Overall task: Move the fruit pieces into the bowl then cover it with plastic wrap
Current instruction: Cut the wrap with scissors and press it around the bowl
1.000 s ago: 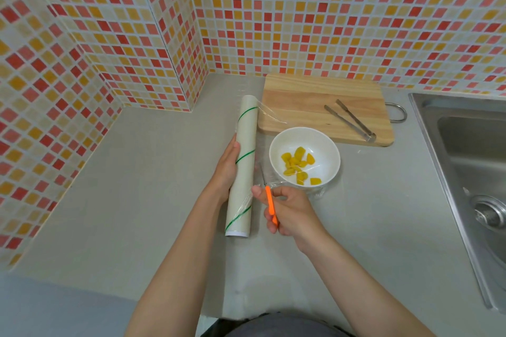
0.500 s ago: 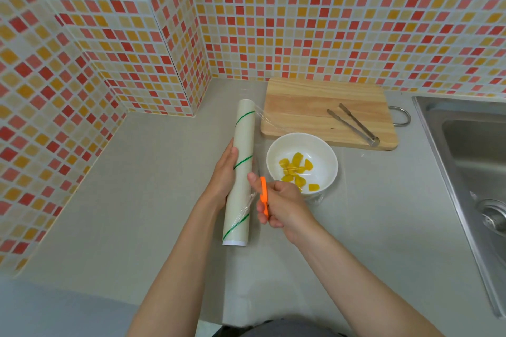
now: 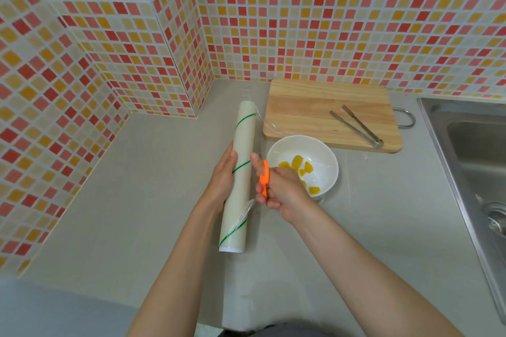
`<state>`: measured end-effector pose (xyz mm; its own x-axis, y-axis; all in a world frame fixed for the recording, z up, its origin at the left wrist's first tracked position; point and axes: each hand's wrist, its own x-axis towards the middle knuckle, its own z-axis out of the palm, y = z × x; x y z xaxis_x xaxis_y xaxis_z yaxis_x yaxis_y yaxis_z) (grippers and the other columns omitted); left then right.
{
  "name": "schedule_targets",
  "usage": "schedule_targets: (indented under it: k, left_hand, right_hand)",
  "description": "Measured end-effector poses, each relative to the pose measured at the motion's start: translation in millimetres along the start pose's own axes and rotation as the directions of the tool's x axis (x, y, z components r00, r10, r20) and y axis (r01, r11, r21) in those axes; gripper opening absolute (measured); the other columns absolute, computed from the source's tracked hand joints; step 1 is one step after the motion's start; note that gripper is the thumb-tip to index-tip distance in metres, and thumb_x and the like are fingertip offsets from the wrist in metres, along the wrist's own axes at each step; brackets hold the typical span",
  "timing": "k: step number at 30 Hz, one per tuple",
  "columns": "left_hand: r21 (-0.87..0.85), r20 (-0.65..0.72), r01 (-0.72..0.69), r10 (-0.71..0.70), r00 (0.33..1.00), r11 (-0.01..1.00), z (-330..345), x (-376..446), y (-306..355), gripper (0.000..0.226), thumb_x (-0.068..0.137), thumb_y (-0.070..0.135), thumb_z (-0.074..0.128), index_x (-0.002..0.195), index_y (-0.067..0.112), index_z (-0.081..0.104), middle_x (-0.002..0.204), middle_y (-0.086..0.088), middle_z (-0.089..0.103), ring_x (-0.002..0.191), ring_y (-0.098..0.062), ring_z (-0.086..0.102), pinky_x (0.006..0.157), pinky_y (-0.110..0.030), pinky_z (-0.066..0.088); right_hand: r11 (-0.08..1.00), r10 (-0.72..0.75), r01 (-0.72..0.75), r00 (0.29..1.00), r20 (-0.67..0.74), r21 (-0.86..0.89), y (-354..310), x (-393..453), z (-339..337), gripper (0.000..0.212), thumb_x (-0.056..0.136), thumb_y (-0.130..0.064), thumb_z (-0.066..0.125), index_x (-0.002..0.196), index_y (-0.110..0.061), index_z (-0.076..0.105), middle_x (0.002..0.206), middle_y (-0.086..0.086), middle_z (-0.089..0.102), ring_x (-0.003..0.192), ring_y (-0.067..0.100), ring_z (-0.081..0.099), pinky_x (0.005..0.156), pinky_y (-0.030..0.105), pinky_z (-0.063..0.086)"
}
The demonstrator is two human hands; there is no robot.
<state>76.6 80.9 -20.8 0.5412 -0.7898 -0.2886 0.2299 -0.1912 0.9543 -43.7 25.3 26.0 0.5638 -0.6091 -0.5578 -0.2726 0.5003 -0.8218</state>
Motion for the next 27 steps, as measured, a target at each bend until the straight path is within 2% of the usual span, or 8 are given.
schedule_targets:
  k: [7,11,14,16,19,22,25,27]
  left_hand:
    - [0.059,-0.002,-0.030,0.030,1.000,0.998,-1.5,-2.4,5.0,0.039,0.101,0.031,0.029,0.136,0.025,0.043,0.119,-0.032,0.054,0.092,-0.030,0.051,0.076,-0.043,0.042]
    - [0.050,0.023,-0.026,0.025,0.999,0.998,-1.7,-5.4,8.9,0.041,0.101,0.031,0.028,0.139,0.024,0.040,0.133,-0.037,0.043,0.098,-0.044,0.052,0.094,-0.066,0.037]
    - [0.062,0.013,-0.020,0.019,1.000,0.998,-2.9,-4.3,9.1,0.041,0.101,0.031,0.028,0.140,0.026,0.039,0.136,-0.035,0.043,0.117,-0.058,0.043,0.100,-0.067,0.031]
    - [0.067,-0.001,-0.026,0.026,1.000,0.997,-3.2,-4.6,10.3,0.041,0.101,0.031,0.028,0.141,0.028,0.038,0.137,-0.032,0.044,0.118,-0.057,0.044,0.099,-0.063,0.035]
    - [0.056,0.009,-0.065,0.064,0.998,0.996,-4.2,-6.3,11.6,0.041,0.101,0.031,0.028,0.141,0.029,0.038,0.134,-0.032,0.047,0.089,-0.031,0.055,0.081,-0.045,0.043]
    - [0.036,0.017,-0.063,0.062,0.998,0.997,-6.2,-5.6,11.1,0.042,0.101,0.030,0.028,0.142,0.029,0.037,0.135,-0.033,0.046,0.093,-0.036,0.055,0.083,-0.048,0.043]
    - [0.006,0.005,-0.044,0.044,0.999,0.999,-8.7,-6.1,8.6,0.041,0.101,0.030,0.030,0.141,0.032,0.038,0.120,-0.028,0.055,0.083,-0.025,0.058,0.072,-0.037,0.049]
    - [-0.005,-0.007,-0.029,0.029,1.000,1.000,-10.4,-7.4,8.0,0.041,0.101,0.031,0.030,0.141,0.033,0.038,0.130,-0.028,0.051,0.099,-0.034,0.060,0.085,-0.047,0.048]
  right_hand:
    - [0.998,0.003,-0.003,1.000,-0.002,0.060,-10.1,15.1,0.9,0.045,0.069,-0.056,0.070,0.065,-0.014,0.054,0.046,0.003,0.053,0.030,0.012,0.045,0.030,0.012,0.018]
    - [0.997,-0.011,0.012,1.000,-0.011,0.079,-15.6,24.0,0.8,0.045,0.068,-0.054,0.071,0.065,-0.012,0.055,0.039,-0.001,0.052,0.028,0.011,0.044,0.029,0.011,0.018]
    - [0.996,0.006,-0.006,1.000,-0.004,0.086,-22.5,30.6,1.5,0.047,0.067,-0.056,0.071,0.067,-0.013,0.053,0.041,0.001,0.053,0.029,0.012,0.045,0.029,0.011,0.018]
    - [0.996,0.016,-0.016,1.000,-0.002,0.086,-27.3,35.5,1.2,0.046,0.067,-0.055,0.072,0.068,-0.013,0.053,0.044,0.002,0.051,0.029,0.012,0.045,0.029,0.012,0.018]
    - [0.995,0.028,-0.028,1.000,0.000,0.099,-33.5,41.9,1.3,0.044,0.069,-0.053,0.071,0.070,-0.013,0.054,0.048,0.004,0.050,0.029,0.011,0.044,0.029,0.012,0.017]
    - [0.991,0.064,-0.065,0.998,0.016,0.114,-36.5,47.4,0.7,0.048,0.068,-0.056,0.071,0.075,-0.013,0.050,0.050,0.005,0.051,0.029,0.012,0.045,0.028,0.012,0.018]
    - [0.992,0.088,-0.092,0.995,0.041,0.088,-40.4,53.9,0.4,0.048,0.068,-0.059,0.068,0.069,-0.015,0.047,0.051,0.002,0.049,0.029,0.009,0.044,0.027,0.014,0.017]
    - [0.991,0.104,-0.110,0.992,0.067,0.082,-44.5,58.1,0.6,0.048,0.070,-0.060,0.066,0.063,-0.017,0.045,0.047,-0.001,0.047,0.028,0.007,0.042,0.026,0.014,0.017]
